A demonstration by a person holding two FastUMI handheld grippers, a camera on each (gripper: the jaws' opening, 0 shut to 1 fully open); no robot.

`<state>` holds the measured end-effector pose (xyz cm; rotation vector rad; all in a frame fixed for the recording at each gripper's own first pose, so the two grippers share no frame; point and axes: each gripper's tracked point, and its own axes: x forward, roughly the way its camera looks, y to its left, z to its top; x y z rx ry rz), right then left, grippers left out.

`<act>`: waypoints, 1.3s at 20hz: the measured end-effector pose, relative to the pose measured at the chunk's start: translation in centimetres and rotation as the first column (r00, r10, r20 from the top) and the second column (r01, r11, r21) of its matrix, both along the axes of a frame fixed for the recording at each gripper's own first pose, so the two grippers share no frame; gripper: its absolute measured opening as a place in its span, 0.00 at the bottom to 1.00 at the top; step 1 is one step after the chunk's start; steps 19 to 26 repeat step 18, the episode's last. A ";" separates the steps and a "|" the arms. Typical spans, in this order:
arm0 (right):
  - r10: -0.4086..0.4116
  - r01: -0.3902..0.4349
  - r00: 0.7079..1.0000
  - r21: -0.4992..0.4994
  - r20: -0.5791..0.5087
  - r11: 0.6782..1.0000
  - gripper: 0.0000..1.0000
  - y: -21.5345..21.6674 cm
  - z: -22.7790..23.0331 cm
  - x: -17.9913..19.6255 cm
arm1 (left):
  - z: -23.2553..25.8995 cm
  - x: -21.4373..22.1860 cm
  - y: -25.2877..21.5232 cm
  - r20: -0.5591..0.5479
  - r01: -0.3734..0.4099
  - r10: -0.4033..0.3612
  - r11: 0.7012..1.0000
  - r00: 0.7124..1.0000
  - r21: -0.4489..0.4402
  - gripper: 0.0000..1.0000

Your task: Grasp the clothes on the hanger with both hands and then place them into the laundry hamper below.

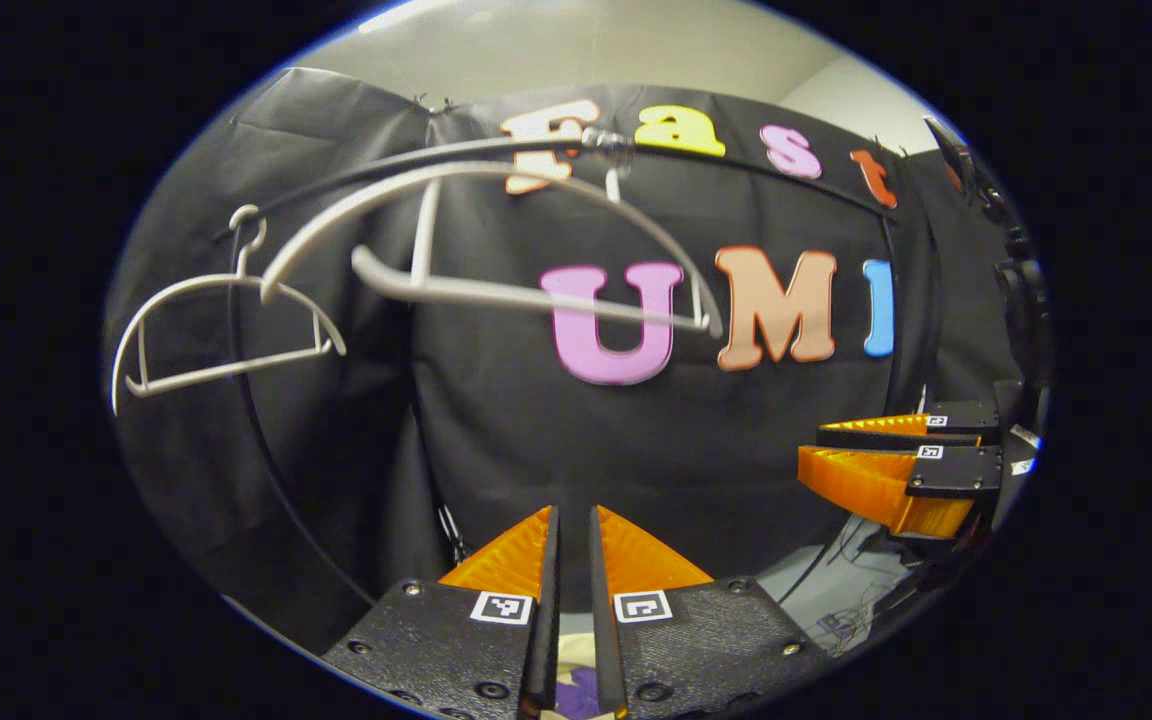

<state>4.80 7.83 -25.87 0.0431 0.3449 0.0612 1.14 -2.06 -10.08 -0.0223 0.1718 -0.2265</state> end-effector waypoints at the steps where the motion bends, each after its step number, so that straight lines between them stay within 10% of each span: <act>1: -0.018 0.018 0.999 0.001 0.038 1.000 0.24 -0.4 0.9 0.6 | 2.1 0.6 0.0 0.035 -0.004 0.004 1.000 0.999 -0.014 0.13; 9: -0.136 0.138 0.954 0.012 0.267 0.990 0.36 -2.7 6.8 1.6 | 12.2 -0.2 -1.7 0.223 0.034 -0.015 0.996 0.975 -0.081 0.22; 11: -0.149 0.158 0.941 -0.007 0.303 0.987 0.35 -3.4 8.1 1.9 | 13.4 -0.8 -2.5 0.248 0.047 -0.026 0.995 0.968 -0.082 0.41; 17: -0.192 0.213 0.914 -0.019 0.358 0.977 0.84 -5.5 9.7 1.2 | 15.2 -1.7 -5.1 0.274 0.083 -0.056 0.992 0.960 -0.090 0.94; 18: -0.203 0.224 0.910 -0.015 0.361 0.975 0.96 -6.0 9.9 1.0 | 15.1 -1.8 -5.6 0.266 0.090 -0.063 0.992 0.962 -0.090 0.94; 26: -0.203 0.224 0.910 -0.015 0.361 0.975 0.96 -6.0 9.9 1.0 | 15.1 -1.8 -5.6 0.266 0.090 -0.063 0.992 0.962 -0.090 0.94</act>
